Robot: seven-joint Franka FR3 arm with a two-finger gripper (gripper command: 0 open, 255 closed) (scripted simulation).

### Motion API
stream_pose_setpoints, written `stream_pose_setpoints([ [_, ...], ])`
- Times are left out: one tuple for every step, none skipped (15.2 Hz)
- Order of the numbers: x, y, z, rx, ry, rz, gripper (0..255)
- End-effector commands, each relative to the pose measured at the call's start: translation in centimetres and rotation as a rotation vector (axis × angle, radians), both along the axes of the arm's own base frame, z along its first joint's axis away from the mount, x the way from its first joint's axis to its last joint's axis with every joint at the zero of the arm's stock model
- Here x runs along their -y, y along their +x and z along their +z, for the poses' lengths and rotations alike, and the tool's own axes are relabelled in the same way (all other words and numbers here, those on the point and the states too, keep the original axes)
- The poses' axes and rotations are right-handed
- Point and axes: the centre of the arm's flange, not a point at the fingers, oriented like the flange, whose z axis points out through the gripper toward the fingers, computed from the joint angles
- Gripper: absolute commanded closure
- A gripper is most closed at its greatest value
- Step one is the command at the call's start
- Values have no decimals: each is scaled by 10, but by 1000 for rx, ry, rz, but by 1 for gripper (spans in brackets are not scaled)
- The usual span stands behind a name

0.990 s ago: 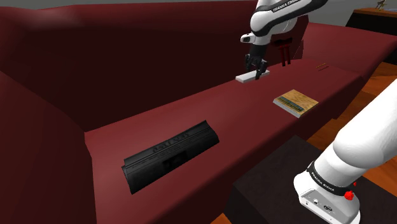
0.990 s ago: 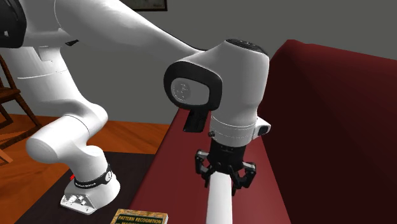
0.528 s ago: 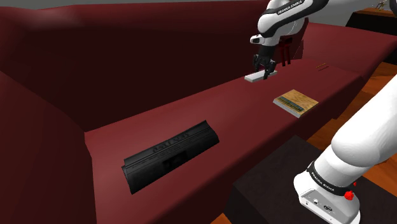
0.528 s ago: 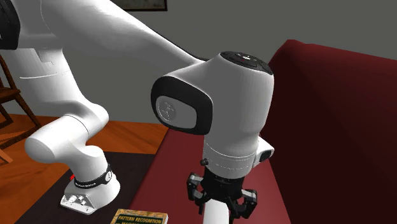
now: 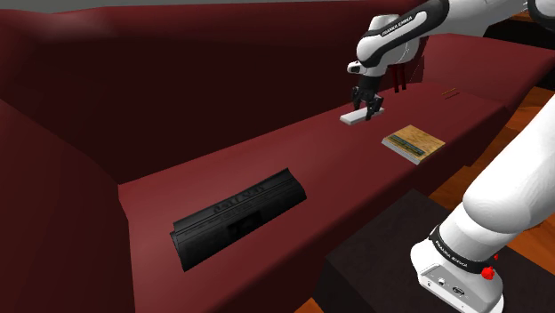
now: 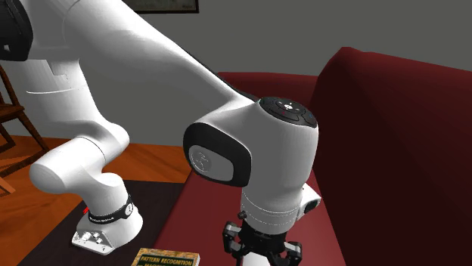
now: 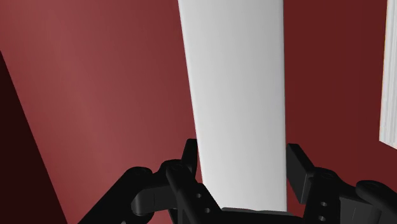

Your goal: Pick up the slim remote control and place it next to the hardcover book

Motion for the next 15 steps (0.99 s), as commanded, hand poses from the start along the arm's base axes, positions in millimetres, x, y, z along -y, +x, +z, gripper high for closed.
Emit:
stream_pose_setpoints([
  [0, -1, -10, 1, 0, 0, 255],
  [0, -1, -15, 1, 0, 0, 255],
  [0, -1, -21, 1, 0, 0, 255],
  [0, -1, -26, 1, 0, 0, 255],
  [0, -1, -30, 1, 0, 0, 255],
  [0, -1, -30, 1, 0, 0, 255],
  [0, -1, -30, 1, 0, 0, 255],
  [0, -1, -30, 1, 0, 0, 255],
  [0, -1, -30, 1, 0, 0, 255],
  [0, -1, -30, 1, 0, 0, 255],
  [0, -1, -30, 1, 0, 0, 255],
  [0, -1, -30, 1, 0, 0, 255],
  [0, -1, -30, 1, 0, 0, 255],
  [0, -1, -30, 1, 0, 0, 0],
  [0, -1, -30, 1, 0, 0, 0],
])
